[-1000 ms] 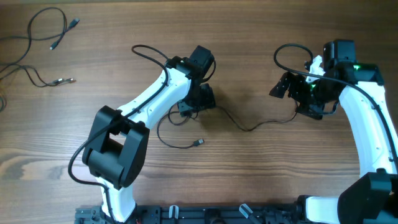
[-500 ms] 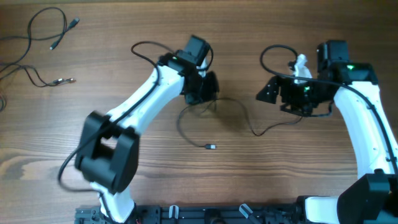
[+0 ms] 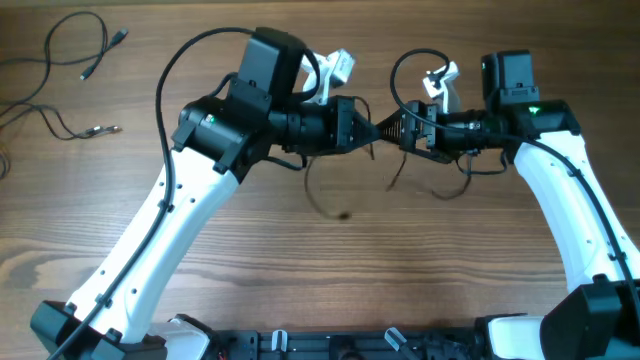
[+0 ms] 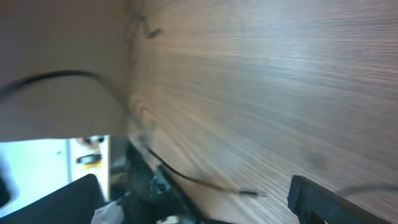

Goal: Untangle cables
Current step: 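Grasp the looped cable with both grippers and lift it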

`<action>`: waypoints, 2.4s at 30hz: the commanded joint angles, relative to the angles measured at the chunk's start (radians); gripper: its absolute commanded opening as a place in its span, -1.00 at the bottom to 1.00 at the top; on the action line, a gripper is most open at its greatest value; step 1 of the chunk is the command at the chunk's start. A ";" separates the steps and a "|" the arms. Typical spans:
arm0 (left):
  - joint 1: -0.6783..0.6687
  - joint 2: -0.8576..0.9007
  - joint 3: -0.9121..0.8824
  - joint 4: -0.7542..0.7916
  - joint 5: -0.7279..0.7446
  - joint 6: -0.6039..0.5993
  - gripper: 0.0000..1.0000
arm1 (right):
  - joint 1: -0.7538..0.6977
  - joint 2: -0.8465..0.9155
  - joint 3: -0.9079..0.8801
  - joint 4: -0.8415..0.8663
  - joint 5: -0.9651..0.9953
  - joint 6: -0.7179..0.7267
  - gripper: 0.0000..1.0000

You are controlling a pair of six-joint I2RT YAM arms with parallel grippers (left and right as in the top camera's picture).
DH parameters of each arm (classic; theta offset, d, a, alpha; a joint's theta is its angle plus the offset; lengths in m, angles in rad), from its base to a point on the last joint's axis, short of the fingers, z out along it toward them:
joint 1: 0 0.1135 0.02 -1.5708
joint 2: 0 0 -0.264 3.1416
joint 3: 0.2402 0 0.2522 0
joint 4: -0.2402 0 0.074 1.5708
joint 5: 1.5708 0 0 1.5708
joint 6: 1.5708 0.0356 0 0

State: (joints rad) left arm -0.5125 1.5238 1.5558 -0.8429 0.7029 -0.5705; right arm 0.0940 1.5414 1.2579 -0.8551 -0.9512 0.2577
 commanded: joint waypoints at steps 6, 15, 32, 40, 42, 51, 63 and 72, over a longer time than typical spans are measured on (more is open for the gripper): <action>0.058 0.000 0.002 -0.050 -0.161 -0.339 -0.92 | 0.016 0.018 -0.003 0.031 -0.185 -0.032 0.99; 0.073 0.000 0.002 -0.061 0.061 -0.314 -0.93 | 0.027 0.018 -0.003 0.069 0.041 0.098 0.85; 0.155 0.000 0.002 -0.061 0.234 -0.244 -0.92 | 0.139 0.018 -0.003 0.016 0.105 0.105 0.51; 0.200 0.000 0.002 -0.083 0.221 -0.193 -0.92 | 0.139 0.018 -0.003 -0.013 0.030 0.053 0.58; 0.201 0.000 0.002 -0.082 0.246 -0.200 -0.92 | 0.145 0.018 -0.003 -0.011 0.038 0.052 0.59; 0.201 0.000 0.002 -0.082 0.296 -0.200 -0.92 | 0.145 0.018 -0.003 -0.018 0.037 0.051 0.27; 0.210 0.000 0.002 -0.075 0.242 -0.289 -0.92 | 0.145 0.018 -0.003 -0.051 0.027 -0.201 0.55; 0.244 0.000 0.002 -0.064 0.243 -0.404 -0.92 | 0.145 0.018 -0.003 -0.017 0.029 -0.520 0.60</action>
State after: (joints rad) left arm -0.2890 1.5242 1.5551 -0.9123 0.9478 -0.9302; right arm 0.2333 1.5414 1.2575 -0.8940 -0.9012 -0.1638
